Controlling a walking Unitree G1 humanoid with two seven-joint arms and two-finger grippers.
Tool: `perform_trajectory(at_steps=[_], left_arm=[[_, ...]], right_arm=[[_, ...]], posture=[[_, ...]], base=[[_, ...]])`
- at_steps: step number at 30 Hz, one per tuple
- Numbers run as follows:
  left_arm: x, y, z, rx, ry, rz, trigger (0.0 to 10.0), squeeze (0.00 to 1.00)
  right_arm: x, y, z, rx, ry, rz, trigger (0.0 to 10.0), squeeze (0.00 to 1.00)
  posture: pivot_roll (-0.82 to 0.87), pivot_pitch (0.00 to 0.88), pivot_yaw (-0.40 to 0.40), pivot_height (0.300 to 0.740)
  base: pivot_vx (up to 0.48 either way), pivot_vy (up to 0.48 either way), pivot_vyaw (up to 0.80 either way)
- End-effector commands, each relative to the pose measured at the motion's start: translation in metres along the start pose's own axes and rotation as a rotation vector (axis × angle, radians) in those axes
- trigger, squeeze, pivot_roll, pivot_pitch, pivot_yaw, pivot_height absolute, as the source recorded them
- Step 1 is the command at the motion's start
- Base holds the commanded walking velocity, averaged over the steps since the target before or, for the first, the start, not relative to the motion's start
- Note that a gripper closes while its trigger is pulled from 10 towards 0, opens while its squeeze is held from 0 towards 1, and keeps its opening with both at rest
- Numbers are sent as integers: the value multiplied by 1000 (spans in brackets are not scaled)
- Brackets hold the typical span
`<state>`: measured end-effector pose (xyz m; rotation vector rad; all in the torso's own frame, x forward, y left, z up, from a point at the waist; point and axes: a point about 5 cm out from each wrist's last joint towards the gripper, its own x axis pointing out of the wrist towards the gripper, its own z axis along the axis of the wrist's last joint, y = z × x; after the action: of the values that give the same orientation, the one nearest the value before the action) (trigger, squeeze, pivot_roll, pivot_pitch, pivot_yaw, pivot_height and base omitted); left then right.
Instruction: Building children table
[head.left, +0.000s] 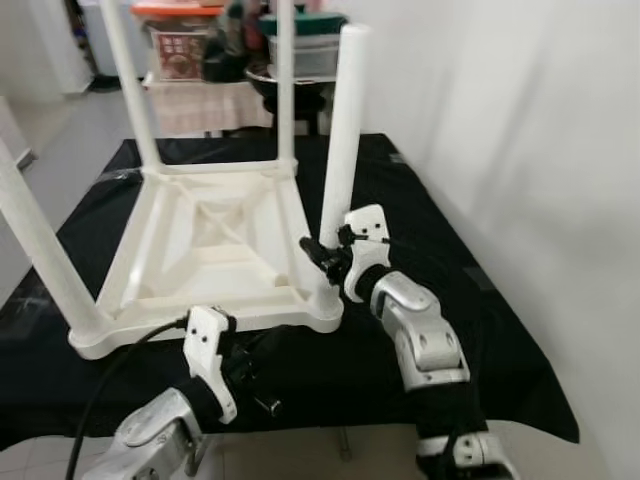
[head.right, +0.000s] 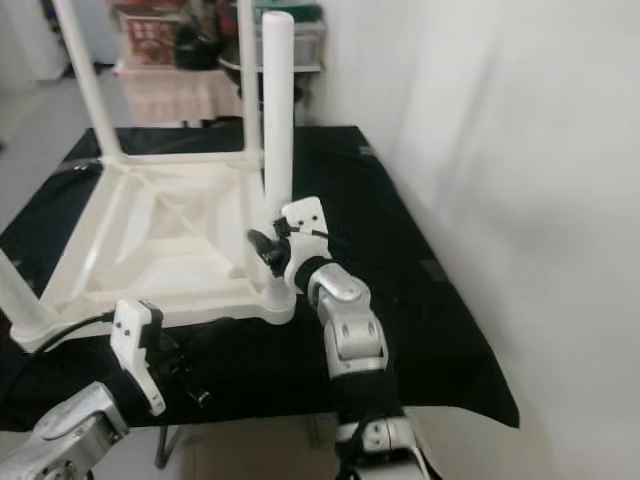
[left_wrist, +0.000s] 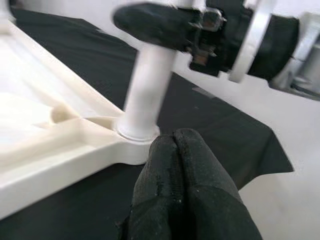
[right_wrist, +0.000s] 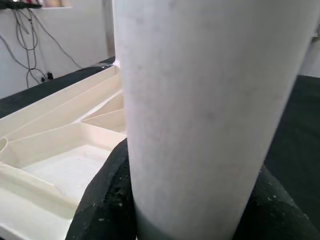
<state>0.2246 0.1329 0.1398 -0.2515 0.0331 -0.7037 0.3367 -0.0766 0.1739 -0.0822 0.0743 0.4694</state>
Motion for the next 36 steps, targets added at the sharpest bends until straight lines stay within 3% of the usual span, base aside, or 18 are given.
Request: perform_trajectory(at_steps=[1,3,5,7,8,9,10,15,16,20,24,27,28,29,30,31,36], left_arm=[[0,2,-1,-11,14,-7,10000,0],[0,2,-1,-11,14,-7,10000,0],[-1,5,-2,-8,14,8,10000,0],[-1,7,-1,-4,12,19,10000,0],[-1,7,-1,-1,12,24,10000,0],[-2,8,-1,0,12,26,10000,0],[-1,8,-1,2,14,25,10000,0],[-1,9,0,7,18,25,10000,0],[-1,11,1,18,10,49,10000,0],[-2,16,4,42,-7,101,10000,0],[-3,17,4,51,-11,113,10000,0],[-12,28,10,107,-43,260,10000,0],[-12,28,10,107,-43,260,10000,0],[-18,33,14,150,-54,340,10000,0],[-18,33,14,150,-54,340,10000,0],[-22,35,14,179,-50,384,10000,0],[-30,35,13,209,-33,464,10000,0]], right_arm=[[-3,4,-29,-16,126,-55,0,0],[-3,4,-29,-16,126,-55,0,0],[13,4,-28,-2,105,-68,0,0],[17,5,-26,14,100,-79,0,0],[21,7,-24,21,92,-73,10000,0],[23,8,-20,30,76,-61,10000,0],[24,9,-13,35,48,-53,10000,1000],[25,4,0,61,-15,-48,10000,1000],[18,-8,8,76,-52,-79,10000,1000],[4,-20,6,90,-65,-77,10000,1000],[2,-22,5,95,-68,-68,10000,1000],[-24,-24,-5,89,-70,-9,10000,992],[-24,-24,-5,89,-70,-9,10000,992],[-38,-22,-10,85,-67,22,10000,561],[-38,-22,-10,85,-67,22,10000,561],[-45,-22,-14,87,-61,29,10000,0],[-60,-22,-24,82,-47,28,10000,0]], posture=[[10,9,-8,740],[10,9,-8,740],[49,0,-17,740],[52,0,-15,740],[53,0,-13,740],[53,0,-13,740],[52,0,-12,740],[49,0,-14,740],[42,0,-22,740],[32,0,-25,740],[32,0,-25,740],[2,8,-7,740],[2,8,-7,740],[1,15,-4,740],[1,15,-4,740],[1,18,-7,740],[5,25,-10,740]], base=[[0,0,0],[0,0,0],[0,0,0],[0,0,0],[0,0,0],[0,0,0],[0,0,0],[0,0,0],[0,0,0],[0,0,0],[0,0,0],[0,0,0],[0,0,0],[0,0,0],[0,0,0],[0,0,0],[0,0,0]])
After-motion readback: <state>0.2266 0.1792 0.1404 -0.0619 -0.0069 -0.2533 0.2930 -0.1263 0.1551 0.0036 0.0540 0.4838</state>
